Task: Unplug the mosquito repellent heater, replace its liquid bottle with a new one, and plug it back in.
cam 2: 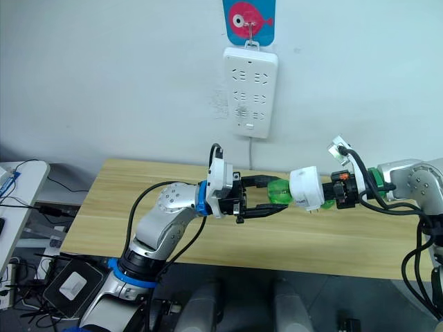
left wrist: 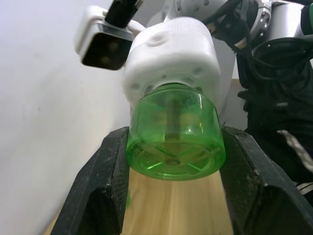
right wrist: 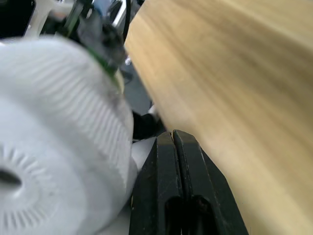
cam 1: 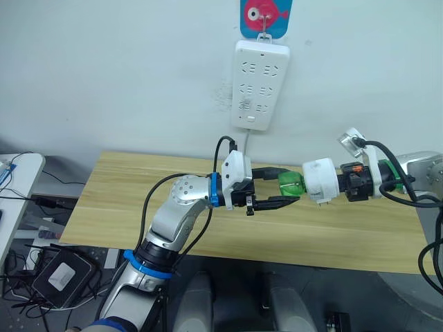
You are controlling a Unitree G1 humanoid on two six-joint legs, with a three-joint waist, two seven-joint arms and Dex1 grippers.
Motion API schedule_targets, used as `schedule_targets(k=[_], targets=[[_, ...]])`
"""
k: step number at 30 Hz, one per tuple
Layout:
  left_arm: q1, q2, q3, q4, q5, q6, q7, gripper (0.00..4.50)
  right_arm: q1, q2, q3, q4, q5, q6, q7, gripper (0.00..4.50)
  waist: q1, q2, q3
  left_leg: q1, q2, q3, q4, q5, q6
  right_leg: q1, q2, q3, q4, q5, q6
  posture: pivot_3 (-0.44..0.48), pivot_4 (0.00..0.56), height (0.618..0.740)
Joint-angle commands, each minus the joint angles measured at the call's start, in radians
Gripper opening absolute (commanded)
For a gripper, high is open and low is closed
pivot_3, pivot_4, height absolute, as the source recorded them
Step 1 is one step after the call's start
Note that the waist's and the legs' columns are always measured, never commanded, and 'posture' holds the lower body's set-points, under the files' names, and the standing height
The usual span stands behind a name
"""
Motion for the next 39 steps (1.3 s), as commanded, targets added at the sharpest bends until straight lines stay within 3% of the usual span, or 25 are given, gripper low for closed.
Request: schedule_targets(k=[1,9,14,17,20,28,39], targets=[[-0.017,0.0,0.045,0.034,0.021,0.015,0.072,2.27,0.03,0.003,-0.056,-0.115,0.121,0.071,0.041,0.03,0.0,0.0,0.0,0.0,0.0,0.0,0.0,0.0,0.0,0.0,0.0,0.0,0.0,0.0,0.0,0.025,0.286,0.74],[-0.034,0.005,0.033,0.059,0.024,-0.002,0.06,2.27,0.05,0.07,-0.143,-0.133,0.149,0.149,-0.068,0.03,-0.002,0.0,0.0,0.0,-0.001,0.0,0.0,0.0,0.0,0.0,0.0,0.0,0.0,0.0,0.0,0.011,0.28,0.74],[-0.035,0.016,0.04,0.06,0.019,-0.022,0.039,2.27,0.156,-0.005,-0.099,-0.134,-0.084,-0.146,-0.067,0.03,-0.001,0.0,0.0,0.0,-0.001,0.0,0.0,0.0,0.0,0.0,0.0,0.0,0.0,0.0,0.0,0.015,0.277,0.74],[-0.017,0.057,0.048,0.061,0.022,-0.051,0.001,2.27,0.201,-0.096,-0.085,-0.06,-0.216,-0.365,0.044,0.61,-0.002,0.0,0.0,0.0,-0.001,0.001,0.0,0.0,0.0,0.0,0.0,0.001,0.0,0.0,0.001,0.017,0.276,0.74],[0.005,0.104,0.063,0.072,0.024,-0.077,-0.035,2.27,0.208,-0.159,-0.087,-0.026,-0.279,-0.486,0.128,1.68,-0.003,0.0,0.0,0.001,-0.001,0.002,0.0,0.0,0.0,0.0,0.0,0.001,0.0,0.0,0.001,0.013,0.273,0.74],[-0.017,0.146,0.065,0.161,0.054,-0.215,-0.117,2.27,0.044,-0.025,-0.127,-0.104,-0.114,-0.297,0.047,4.48,-0.025,0.0,0.0,0.001,0.001,0.001,0.0,0.0,0.0,0.0,0.002,0.0,0.001,0.0,0.0,0.011,0.264,0.74],[-0.06,0.087,0.057,0.135,0.043,-0.213,-0.132,2.27,-0.018,0.112,-0.165,-0.15,0.02,-0.094,-0.116,4.48,-0.019,0.0,0.0,0.0,0.0,0.001,0.001,0.0,0.0,0.0,-0.004,0.0,0.001,0.0,0.0,0.006,0.257,0.74]])
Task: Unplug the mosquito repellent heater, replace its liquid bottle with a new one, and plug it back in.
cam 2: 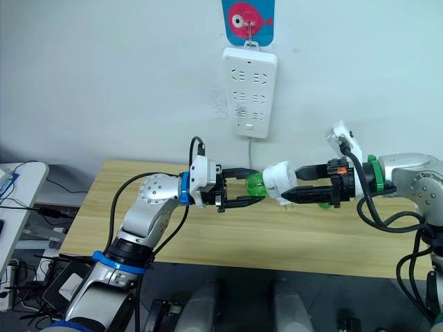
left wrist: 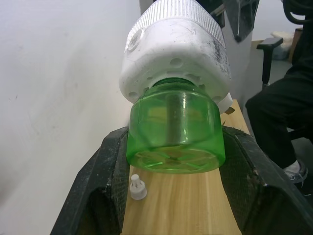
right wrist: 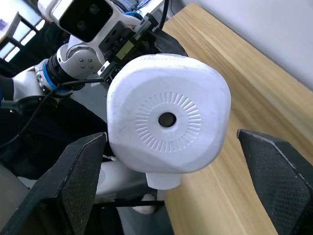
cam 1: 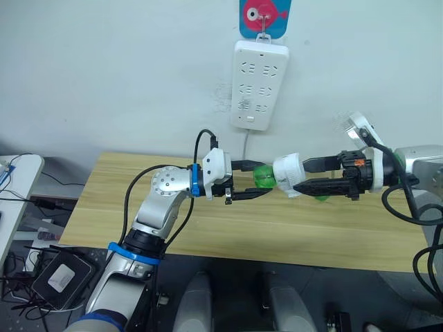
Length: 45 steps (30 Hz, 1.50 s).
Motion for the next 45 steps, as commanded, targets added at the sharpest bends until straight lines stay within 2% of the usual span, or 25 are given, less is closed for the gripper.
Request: schedule_targets(k=[1,10,13,15,16,20,22,25,27,28,33,37,41,45], targets=[[-0.012,-0.015,-0.004,-0.055,-0.024,-0.009,-0.012,2.27,-0.033,0.021,-0.053,-0.016,0.076,0.066,-0.033,4.48,-0.003,0.0,0.0,0.0,0.0,0.0,0.0,0.0,0.0,0.0,0.0,0.0,0.0,0.0,0.0,0.006,0.257,0.74],[-0.018,-0.039,-0.004,-0.053,-0.024,-0.002,-0.024,2.27,-0.04,0.041,-0.057,-0.027,0.136,0.118,-0.048,4.48,-0.005,0.0,0.0,0.0,0.0,0.0,0.0,0.0,0.0,0.0,0.001,0.0,0.0,0.0,0.0,0.004,0.255,0.74],[-0.017,-0.044,-0.005,-0.054,-0.021,-0.003,-0.022,2.27,-0.054,0.059,-0.071,-0.011,0.158,0.143,-0.072,3.92,-0.005,0.0,0.0,0.0,0.0,0.0,0.0,0.0,0.0,0.0,0.001,-0.001,0.0,0.0,0.0,0.006,0.254,0.74],[-0.013,-0.047,-0.007,-0.06,-0.02,-0.003,-0.02,2.27,-0.065,0.076,-0.083,0.002,0.172,0.163,-0.094,3.22,-0.006,0.0,0.0,0.0,0.0,0.0,0.0,0.0,0.0,0.0,0.001,-0.001,0.0,0.0,0.0,0.006,0.254,0.74],[-0.012,-0.048,-0.008,-0.061,-0.02,-0.003,-0.019,2.27,-0.067,0.079,-0.085,0.004,0.172,0.165,-0.098,3.11,-0.006,0.0,0.0,0.0,0.0,0.0,0.0,0.0,0.0,0.0,0.001,0.0,0.0,0.0,0.0,0.01,0.253,0.74],[-0.004,-0.046,-0.008,-0.068,-0.018,-0.005,-0.016,2.27,-0.059,0.078,-0.079,0.004,0.159,0.154,-0.098,3.11,-0.006,0.0,0.0,0.0,0.0,0.0,0.0,0.0,0.0,0.0,0.001,-0.001,0.001,0.0,0.0,0.015,0.251,0.74],[0.002,-0.021,-0.005,-0.087,-0.037,0.042,-0.033,2.98,-0.017,0.04,-0.026,-0.039,0.052,0.01,-0.047,3.11,-0.006,0.0,0.0,0.0,0.0,0.0,0.0,0.0,0.0,0.0,0.001,-0.001,0.001,0.0,0.0,0.015,0.251,0.74],[0.003,0.045,-0.002,-0.116,-0.081,0.168,-0.079,3.7,0.069,-0.041,0.081,-0.097,-0.16,-0.3,0.088,3.01,-0.005,0.0,0.0,0.0,0.0,-0.001,0.0,0.0,0.0,0.0,0.001,-0.001,0.0,0.0,0.0,0.025,0.246,0.74],[0.0,0.104,-0.009,-0.123,-0.099,0.237,-0.134,4.37,0.115,-0.067,0.132,-0.09,-0.289,-0.518,0.163,3.01,-0.007,0.0,0.0,0.0,-0.001,0.0,0.0,0.0,0.0,0.0,0.002,-0.001,0.0,0.0,0.0,0.025,0.246,0.74],[-0.006,0.129,-0.013,-0.117,-0.099,0.256,-0.157,4.5,0.136,-0.074,0.152,-0.078,-0.351,-0.63,0.198,3.01,-0.008,0.0,0.0,0.0,-0.001,0.0,0.0,0.0,0.0,0.0,0.002,-0.001,0.001,0.0,0.0,0.025,0.246,0.74],[-0.084,0.196,-0.052,-0.047,-0.063,0.328,-0.234,4.5,0.162,-0.031,0.224,0.039,-0.611,-1.208,0.306,3.01,-0.008,0.0,-0.001,0.001,0.0,0.0,0.0,0.0,0.0,0.0,0.004,-0.002,0.001,0.0,0.0,0.037,0.228,0.74],[-0.162,0.203,-0.104,0.019,-0.023,0.354,-0.285,4.5,0.119,0.026,0.267,0.137,-0.698,-1.556,0.382,3.01,-0.008,0.0,-0.001,0.001,-0.001,0.0,0.001,0.0,-0.001,0.0,0.004,-0.001,0.001,0.0,0.0,0.038,0.224,0.74],[-0.237,0.193,-0.158,0.089,0.015,0.377,-0.344,4.5,0.075,0.072,0.31,0.201,-0.732,-1.758,0.426,3.01,-0.008,0.0,-0.001,0.001,-0.001,0.0,0.001,0.002,-0.004,0.0,0.003,-0.002,0.001,0.0,0.0,0.04,0.22,0.74],[-0.281,0.175,-0.192,0.132,0.007,0.438,-0.406,4.5,0.037,0.107,0.344,0.235,-0.752,-1.857,0.435,3.01,-0.008,0.0,-0.001,0.001,0.0,0.0,0.001,0.003,-0.005,0.0,0.003,-0.001,0.002,0.0,0.0,0.03,0.218,0.74]])
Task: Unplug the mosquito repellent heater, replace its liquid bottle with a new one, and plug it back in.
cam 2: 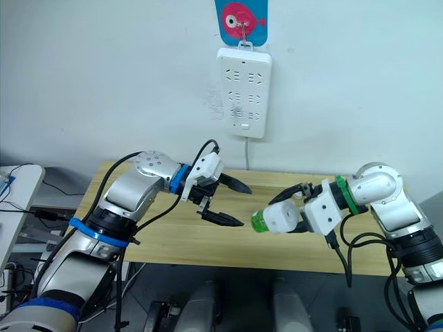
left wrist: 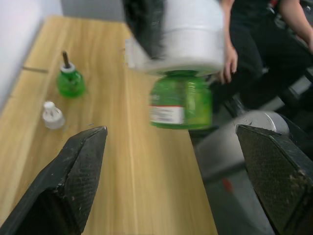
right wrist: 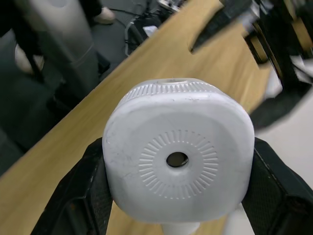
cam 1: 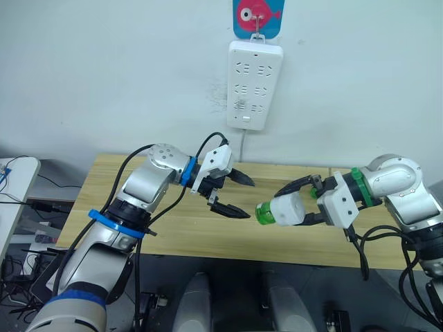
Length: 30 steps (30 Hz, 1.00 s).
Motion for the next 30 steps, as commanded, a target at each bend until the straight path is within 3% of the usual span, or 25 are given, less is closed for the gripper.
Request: schedule_targets(k=[1,17,20,25,28,30], targets=[[-0.037,-0.029,-0.025,0.016,-0.01,0.055,-0.059,4.5,-0.037,0.02,0.021,0.002,-0.006,-0.093,0.011,3.01,0.0,0.0,0.0,0.0,0.0,0.0,0.0,0.0,0.0,0.0,0.0,0.0,0.001,0.0,0.0,0.03,0.218,0.74],[-0.07,-0.05,-0.193,0.047,-0.016,0.034,-0.108,4.5,-0.104,0.077,0.089,0.013,-0.084,-0.205,-0.053,3.01,0.0,0.0,0.0,0.001,0.0,0.0,0.002,0.0,-0.001,0.0,-0.003,0.001,0.006,0.0,0.0,0.008,0.224,0.74],[-0.072,-0.059,-0.207,0.067,-0.008,0.016,-0.108,3.93,-0.116,0.08,0.097,0.02,-0.092,-0.211,-0.062,3.01,0.0,0.0,0.0,0.001,0.0,0.0,0.002,0.0,-0.001,0.0,-0.003,0.001,0.006,0.0,0.0,0.008,0.224,0.74],[-0.079,-0.048,-0.226,0.077,-0.011,-0.002,-0.108,2.34,-0.12,0.074,0.108,0.02,-0.093,-0.221,-0.072,3.01,-0.001,0.0,0.0,0.002,0.0,0.0,0.002,0.0,-0.001,0.0,-0.003,0.001,0.006,0.0,0.0,0.005,0.227,0.74],[-0.079,-0.051,-0.223,0.084,-0.007,-0.014,-0.108,2.29,-0.118,0.07,0.112,0.02,-0.091,-0.225,-0.074,3.01,-0.001,0.0,0.0,0.002,0.0,0.0,0.003,0.0,-0.001,0.0,-0.003,0.001,0.007,0.0,0.0,0.005,0.227,0.74],[-0.077,-0.052,-0.22,0.086,-0.005,-0.02,-0.108,2.29,-0.115,0.068,0.113,0.017,-0.083,-0.213,-0.072,3.74,-0.001,0.0,0.0,0.002,0.0,0.0,0.003,0.0,-0.001,0.0,-0.003,0.001,0.007,0.0,0.0,0.006,0.228,0.74]])
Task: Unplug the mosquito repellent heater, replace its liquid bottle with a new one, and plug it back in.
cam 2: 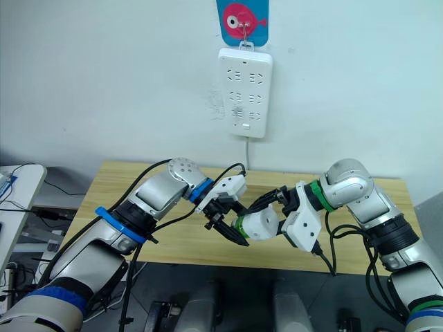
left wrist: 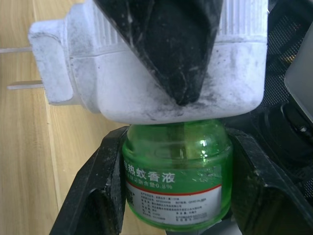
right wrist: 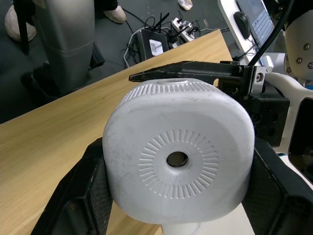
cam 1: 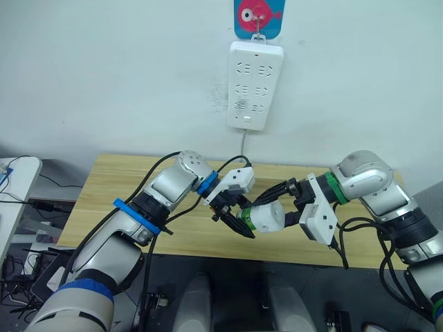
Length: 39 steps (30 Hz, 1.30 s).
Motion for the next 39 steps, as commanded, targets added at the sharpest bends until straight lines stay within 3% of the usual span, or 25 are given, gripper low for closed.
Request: schedule_targets(k=[1,3,7,10,16,22,26,31,39], targets=[[-0.006,-0.001,-0.003,-0.013,-0.004,-0.029,-0.012,2.29,-0.006,-0.015,-0.003,-0.026,0.023,0.007,-0.004,3.98,0.0,0.0,0.0,0.0,0.0,0.0,0.0,0.0,0.0,0.0,0.0,0.0,0.0,0.0,0.0,0.006,0.228,0.74],[0.003,-0.014,0.021,-0.008,0.004,-0.03,-0.006,2.29,0.011,-0.036,-0.017,-0.041,0.049,0.037,0.0,4.5,0.0,0.0,0.0,0.0,0.0,0.0,0.0,0.0,0.0,0.0,0.0,0.0,0.0,0.0,0.0,0.004,0.229,0.74],[0.038,-0.047,0.092,0.012,0.017,-0.04,0.075,2.29,0.074,-0.1,-0.081,-0.111,0.118,0.14,-0.024,4.5,0.001,0.0,0.0,0.0,0.0,0.0,0.0,0.0,0.0,0.0,-0.001,0.0,0.0,0.0,0.0,-0.007,0.234,0.74],[0.116,-0.064,0.158,-0.009,0.023,-0.066,0.181,2.29,0.168,-0.151,-0.169,-0.236,0.215,0.347,-0.101,4.5,0.0,0.0,0.0,0.0,0.0,0.0,0.0,0.0,0.001,0.0,-0.002,0.0,0.0,0.0,0.0,-0.019,0.237,0.74],[0.3,-0.16,0.303,-0.134,0.03,-0.121,0.484,2.29,0.324,-0.127,-0.345,-0.542,0.488,1.077,-0.536,4.5,-0.003,0.0,-0.001,0.001,0.002,-0.002,0.001,0.0,0.001,-0.001,-0.006,0.001,0.006,0.0,0.0,-0.04,0.241,0.74],[0.414,-0.309,0.427,-0.231,0.089,-0.335,0.804,2.29,0.348,0.097,-0.464,-0.68,0.711,1.49,-0.997,4.5,-0.002,-0.002,-0.004,0.001,0.0,-0.002,0.002,0.0,0.002,0.0,-0.003,0.001,0.008,0.0,0.0,-0.052,0.239,0.74],[0.446,-0.359,0.428,-0.25,0.143,-0.449,0.907,2.29,0.34,0.177,-0.486,-0.735,0.793,1.61,-1.126,4.5,-0.003,-0.002,-0.004,0.001,-0.001,-0.001,0.001,0.0,0.002,0.0,-0.003,0.001,0.007,0.0,0.0,-0.053,0.238,0.74],[0.444,-0.419,0.425,-0.229,0.168,-0.478,1.005,2.29,0.269,0.291,-0.488,-0.734,0.847,1.664,-1.263,4.5,-0.004,-0.002,-0.005,0.001,-0.001,-0.001,0.0,0.0,0.003,0.0,-0.002,0.001,0.006,0.0,0.0,-0.055,0.236,0.74],[0.424,-0.447,0.427,-0.252,0.126,-0.439,1.014,2.29,0.213,0.398,-0.478,-0.679,0.884,1.687,-1.33,4.5,-0.005,-0.003,-0.006,0.001,-0.001,-0.001,-0.001,0.0,0.003,0.0,0.0,0.0,0.006,0.0,0.0,-0.051,0.227,0.74]])
